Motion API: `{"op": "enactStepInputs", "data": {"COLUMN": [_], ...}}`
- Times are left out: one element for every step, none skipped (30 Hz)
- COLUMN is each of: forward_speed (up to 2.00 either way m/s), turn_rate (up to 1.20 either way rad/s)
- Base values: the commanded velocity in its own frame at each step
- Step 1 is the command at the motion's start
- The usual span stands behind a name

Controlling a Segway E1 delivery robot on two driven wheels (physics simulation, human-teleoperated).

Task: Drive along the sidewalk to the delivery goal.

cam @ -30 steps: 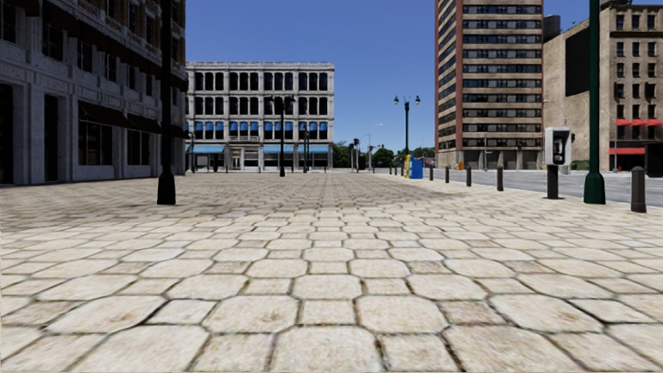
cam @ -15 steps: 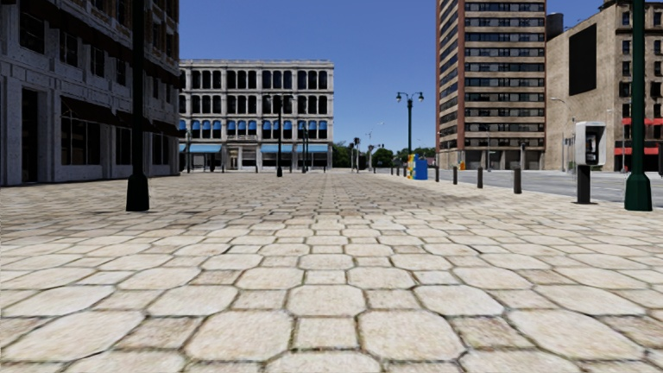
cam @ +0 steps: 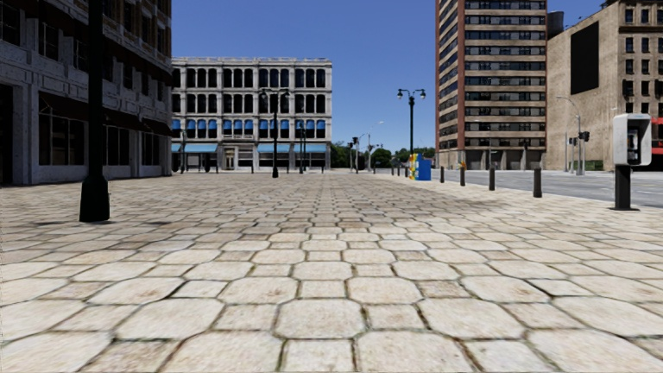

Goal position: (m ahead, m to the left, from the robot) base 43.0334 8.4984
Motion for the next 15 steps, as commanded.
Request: {"op": "enactStepInputs", "data": {"forward_speed": [2.00,2.00,2.00,2.00,2.00,2.00,2.00,2.00,2.00,2.00,2.00,2.00,2.00,2.00,2.00], "turn_rate": [0.00,0.00,0.00,0.00,0.00,0.00,0.00,0.00,0.00,0.00,0.00,0.00,0.00,0.00,0.00]}}
